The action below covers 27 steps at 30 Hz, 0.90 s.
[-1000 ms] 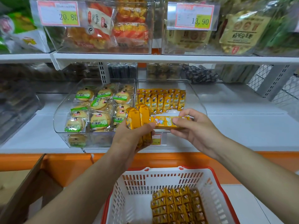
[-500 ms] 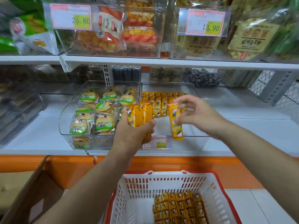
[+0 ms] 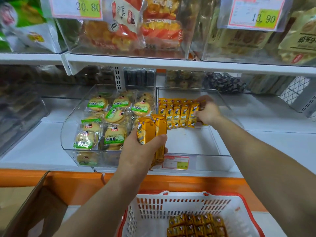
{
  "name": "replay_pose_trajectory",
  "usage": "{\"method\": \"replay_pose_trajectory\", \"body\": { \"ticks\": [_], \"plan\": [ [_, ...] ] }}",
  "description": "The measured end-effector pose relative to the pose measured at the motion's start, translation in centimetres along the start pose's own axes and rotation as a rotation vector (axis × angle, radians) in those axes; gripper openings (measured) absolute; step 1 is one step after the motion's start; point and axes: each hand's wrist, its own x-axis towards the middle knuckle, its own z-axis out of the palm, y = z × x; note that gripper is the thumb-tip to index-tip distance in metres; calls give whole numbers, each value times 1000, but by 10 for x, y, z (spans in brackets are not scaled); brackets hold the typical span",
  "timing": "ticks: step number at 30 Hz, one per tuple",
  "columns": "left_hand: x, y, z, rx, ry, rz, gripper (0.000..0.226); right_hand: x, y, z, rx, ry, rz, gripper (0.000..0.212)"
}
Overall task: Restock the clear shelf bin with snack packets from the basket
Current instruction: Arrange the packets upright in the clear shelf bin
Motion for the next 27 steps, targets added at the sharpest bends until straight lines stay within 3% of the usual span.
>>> {"method": "replay_pose_trajectory", "body": {
  "ticks": [4, 10, 18, 23, 27],
  "plan": [
    [4, -3, 1, -8, 3, -18, 12, 7, 12, 6, 27, -23, -54, 45],
    [6, -6, 8, -1, 8, -40, 13, 9, 19, 5, 226, -39, 7, 37],
    [3, -8, 12, 23, 3, -40, 16, 3, 16, 7, 50, -167, -83, 58],
    [4, -8, 12, 25, 7, -55, 19, 4, 16, 9, -154, -150, -201, 55],
    [6, -8, 11, 37, 10, -60, 24, 5, 17, 9, -161, -152, -210, 58]
  ]
}}
